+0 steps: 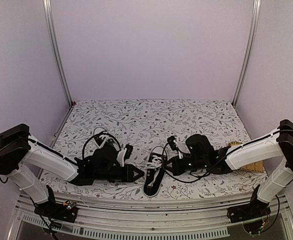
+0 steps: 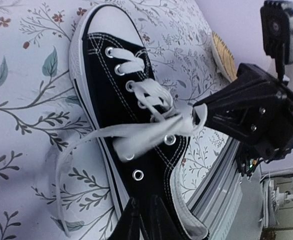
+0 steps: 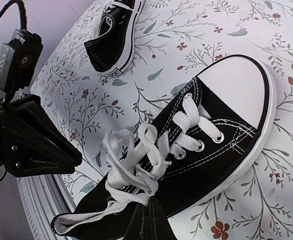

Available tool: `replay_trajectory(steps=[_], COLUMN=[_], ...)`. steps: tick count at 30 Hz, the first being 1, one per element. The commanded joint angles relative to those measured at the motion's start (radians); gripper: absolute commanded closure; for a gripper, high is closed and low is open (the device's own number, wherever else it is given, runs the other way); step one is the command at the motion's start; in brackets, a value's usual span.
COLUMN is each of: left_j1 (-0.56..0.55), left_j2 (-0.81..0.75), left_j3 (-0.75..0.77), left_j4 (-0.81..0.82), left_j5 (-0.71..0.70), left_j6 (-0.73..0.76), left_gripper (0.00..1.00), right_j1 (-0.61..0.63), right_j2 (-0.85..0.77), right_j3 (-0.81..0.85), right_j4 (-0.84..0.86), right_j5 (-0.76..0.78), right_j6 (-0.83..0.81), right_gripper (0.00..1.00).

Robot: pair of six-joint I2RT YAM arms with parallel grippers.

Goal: Tie the shoes
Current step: Cross the half-tied shoelace with the shoelace loop.

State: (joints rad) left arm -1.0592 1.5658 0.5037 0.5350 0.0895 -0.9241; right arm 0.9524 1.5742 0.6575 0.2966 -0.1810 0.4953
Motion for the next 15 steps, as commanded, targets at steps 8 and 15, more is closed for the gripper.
replay_trajectory(steps=[8, 15], left_j1=[-0.027, 0.073], left_j2=[-0.133, -0.172], left_j3=[-0.115, 0.027], left_j4=[-0.029, -0.186], left_j5=[-0.056, -0.055], left_j6=[-0.03, 0.106], left_gripper=[0.45, 0.39], right_j1=[-0.004, -0.003], right_j2=[0.019, 0.015], right_j3=[0.011, 0.003], right_j4=[-0.006, -0.001], right_j5=[-0.025, -0.064], right_j6=[-0.018, -0.03], right_gripper=[0.98, 0.98])
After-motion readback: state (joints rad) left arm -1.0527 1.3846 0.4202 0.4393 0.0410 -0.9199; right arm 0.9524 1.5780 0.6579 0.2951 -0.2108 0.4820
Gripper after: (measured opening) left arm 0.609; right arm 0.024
